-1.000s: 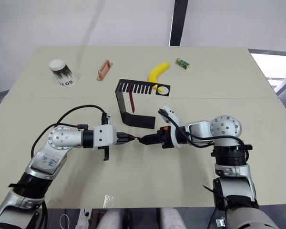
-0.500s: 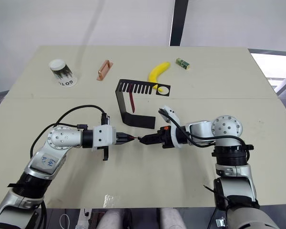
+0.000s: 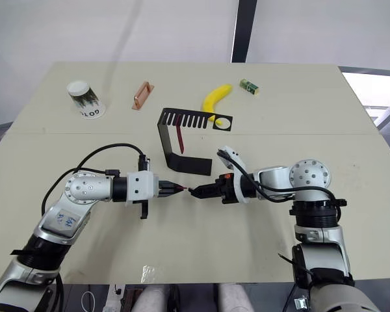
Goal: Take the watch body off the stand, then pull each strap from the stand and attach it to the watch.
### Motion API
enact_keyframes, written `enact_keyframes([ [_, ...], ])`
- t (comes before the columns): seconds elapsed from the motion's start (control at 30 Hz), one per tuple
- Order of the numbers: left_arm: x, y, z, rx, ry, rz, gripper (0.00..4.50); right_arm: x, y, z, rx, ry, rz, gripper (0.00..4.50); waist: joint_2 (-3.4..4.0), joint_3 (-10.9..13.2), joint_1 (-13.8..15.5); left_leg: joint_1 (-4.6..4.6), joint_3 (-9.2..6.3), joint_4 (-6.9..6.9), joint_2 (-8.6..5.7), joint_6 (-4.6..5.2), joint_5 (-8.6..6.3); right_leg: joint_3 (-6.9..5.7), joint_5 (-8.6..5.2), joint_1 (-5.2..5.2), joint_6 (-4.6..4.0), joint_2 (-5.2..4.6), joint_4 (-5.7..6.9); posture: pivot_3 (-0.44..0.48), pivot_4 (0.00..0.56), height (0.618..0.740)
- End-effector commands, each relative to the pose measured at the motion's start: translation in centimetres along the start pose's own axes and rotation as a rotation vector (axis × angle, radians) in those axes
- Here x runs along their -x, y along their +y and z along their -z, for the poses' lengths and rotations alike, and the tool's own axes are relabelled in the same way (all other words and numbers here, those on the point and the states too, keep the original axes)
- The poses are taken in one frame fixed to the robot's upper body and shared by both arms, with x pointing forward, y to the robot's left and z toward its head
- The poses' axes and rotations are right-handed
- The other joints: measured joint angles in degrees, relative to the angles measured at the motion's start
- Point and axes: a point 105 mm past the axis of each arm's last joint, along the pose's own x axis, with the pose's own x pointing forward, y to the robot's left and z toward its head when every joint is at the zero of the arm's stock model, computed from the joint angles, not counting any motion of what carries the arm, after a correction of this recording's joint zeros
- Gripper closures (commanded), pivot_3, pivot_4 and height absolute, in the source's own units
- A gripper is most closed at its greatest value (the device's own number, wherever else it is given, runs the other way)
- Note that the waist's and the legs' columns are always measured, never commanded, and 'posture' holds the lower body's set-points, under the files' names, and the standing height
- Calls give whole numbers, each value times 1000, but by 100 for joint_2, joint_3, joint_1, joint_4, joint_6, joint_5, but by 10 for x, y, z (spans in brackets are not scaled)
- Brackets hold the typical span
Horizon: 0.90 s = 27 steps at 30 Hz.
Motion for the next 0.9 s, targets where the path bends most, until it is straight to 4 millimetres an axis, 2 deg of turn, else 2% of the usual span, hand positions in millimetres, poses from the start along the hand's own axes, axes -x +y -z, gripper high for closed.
enact_keyframes([
  [0.03,0,3,-4,-27,-10,-4,4500,5,6,-6,18,-34,-18,2979,0,0,0,0,0,0,0,0,0,0,0,0,0,0,0,0,150,740],
  [0.27,1,4,-4,-21,-10,-8,4500,7,2,-8,7,-50,-2,2979,0,0,0,-1,0,-2,0,0,0,0,0,0,0,0,-3,0,150,740],
  [0.9,-2,5,-6,-19,-19,-8,4500,6,11,-7,23,-46,-38,2979,0,0,2,-8,-3,-3,0,1,0,-1,0,-2,0,0,-10,0,150,740],
])
